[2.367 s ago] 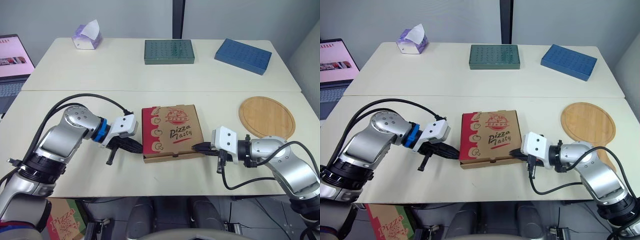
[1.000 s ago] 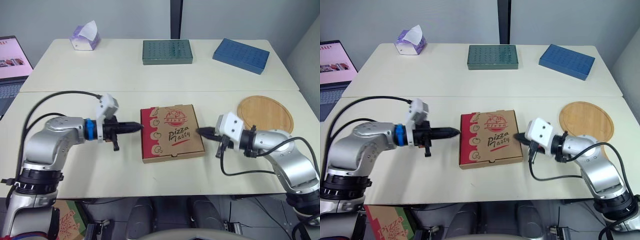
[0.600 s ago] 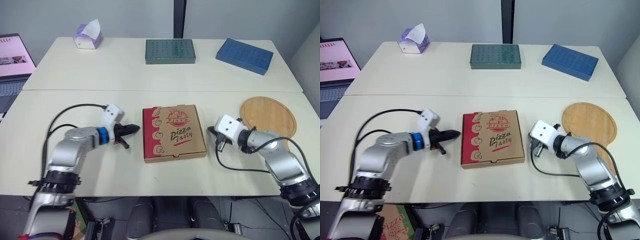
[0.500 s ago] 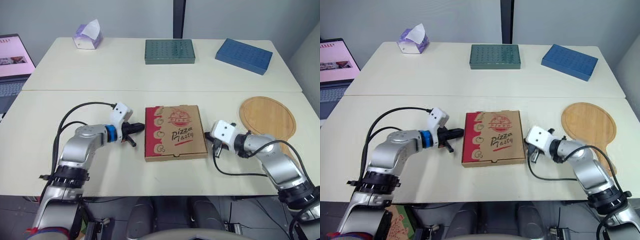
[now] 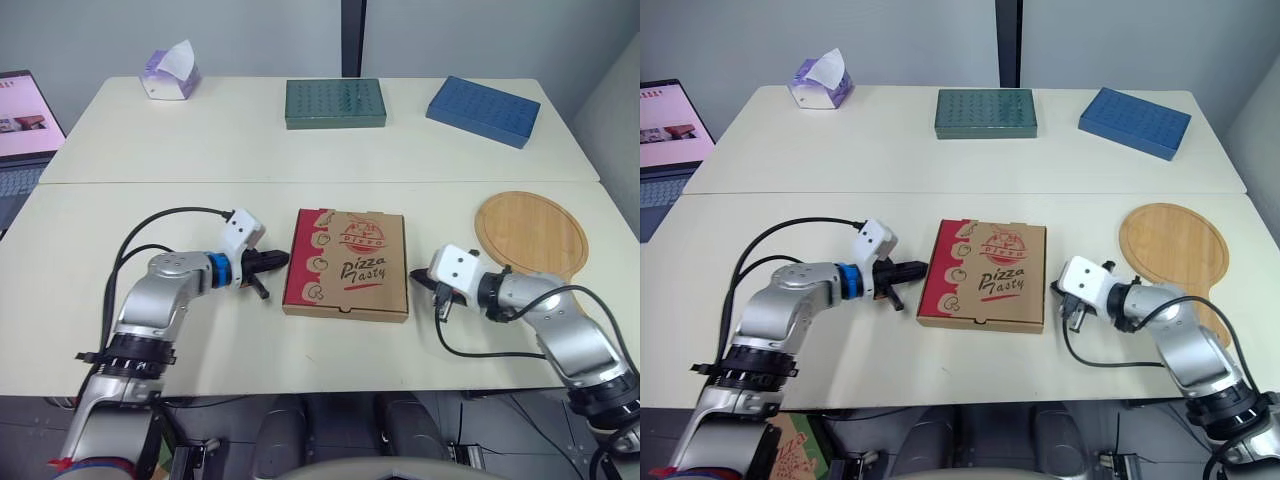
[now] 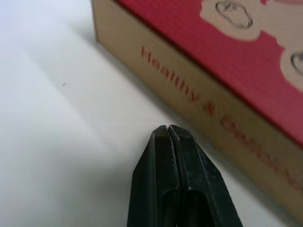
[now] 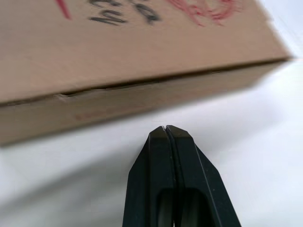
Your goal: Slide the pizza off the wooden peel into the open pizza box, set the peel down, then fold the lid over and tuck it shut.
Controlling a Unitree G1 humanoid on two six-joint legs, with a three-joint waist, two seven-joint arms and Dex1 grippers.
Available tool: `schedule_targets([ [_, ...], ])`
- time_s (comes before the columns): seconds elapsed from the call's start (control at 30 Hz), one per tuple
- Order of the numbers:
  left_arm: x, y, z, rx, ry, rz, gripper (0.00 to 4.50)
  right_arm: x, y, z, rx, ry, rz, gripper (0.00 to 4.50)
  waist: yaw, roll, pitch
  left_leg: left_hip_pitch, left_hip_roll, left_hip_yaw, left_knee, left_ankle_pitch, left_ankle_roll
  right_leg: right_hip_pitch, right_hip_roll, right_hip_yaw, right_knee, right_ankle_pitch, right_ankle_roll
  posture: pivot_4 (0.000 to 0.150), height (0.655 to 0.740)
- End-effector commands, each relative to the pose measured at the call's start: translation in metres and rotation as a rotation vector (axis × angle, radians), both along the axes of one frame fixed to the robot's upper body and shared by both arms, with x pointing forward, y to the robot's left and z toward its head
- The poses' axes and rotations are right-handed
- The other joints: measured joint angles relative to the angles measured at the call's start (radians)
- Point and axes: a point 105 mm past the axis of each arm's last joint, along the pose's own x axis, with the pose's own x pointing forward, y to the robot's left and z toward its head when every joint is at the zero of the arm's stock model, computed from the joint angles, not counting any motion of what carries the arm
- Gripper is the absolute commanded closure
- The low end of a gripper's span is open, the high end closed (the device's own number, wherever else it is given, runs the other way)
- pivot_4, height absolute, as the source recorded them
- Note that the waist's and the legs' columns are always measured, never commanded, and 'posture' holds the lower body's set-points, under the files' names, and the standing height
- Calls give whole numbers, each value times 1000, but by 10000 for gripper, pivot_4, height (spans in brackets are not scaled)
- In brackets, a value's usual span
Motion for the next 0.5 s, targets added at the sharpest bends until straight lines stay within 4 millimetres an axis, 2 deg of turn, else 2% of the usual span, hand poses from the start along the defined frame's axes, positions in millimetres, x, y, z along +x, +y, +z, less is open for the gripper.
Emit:
schedule_targets([
  [0.03, -15, 35, 19, 81, -48, 26, 45000, -9, -19, 33, 45, -81, -3, 44826, 1, 0, 0, 0, 0, 0, -1, 0, 0, 0, 0, 0, 0, 0, 0, 1500, 7279],
  [0.13, -31, 70, 24, 166, -90, 109, 45000, -14, -54, 44, 28, -111, -80, 44826, 3, 0, 0, 0, 0, 1, -3, 0, 0, 0, -1, 0, -2, 0, 0, 1500, 7279],
  [0.27, -55, 103, 25, 202, -109, 212, 45000, -25, -102, 45, -21, -82, -154, 44826, 7, 0, 0, 0, 0, 2, -3, 0, 0, 1, -2, 1, -5, 0, 0, 1500, 7279],
  [0.37, -67, 112, 24, 182, -110, 242, 45000, -33, -127, 42, -52, -56, -183, 44826, 8, 0, 0, 1, 0, 2, -3, 0, 0, 1, -2, 0, -5, -4, -6, 1500, 7279],
  [0.5, -69, 110, 24, 130, -108, 261, 45000, -33, -145, 38, -75, -49, -216, 44826, 7, 0, 0, 1, 0, 3, -3, 0, 0, 2, -2, 1, -5, -4, -6, 1500, 7279],
])
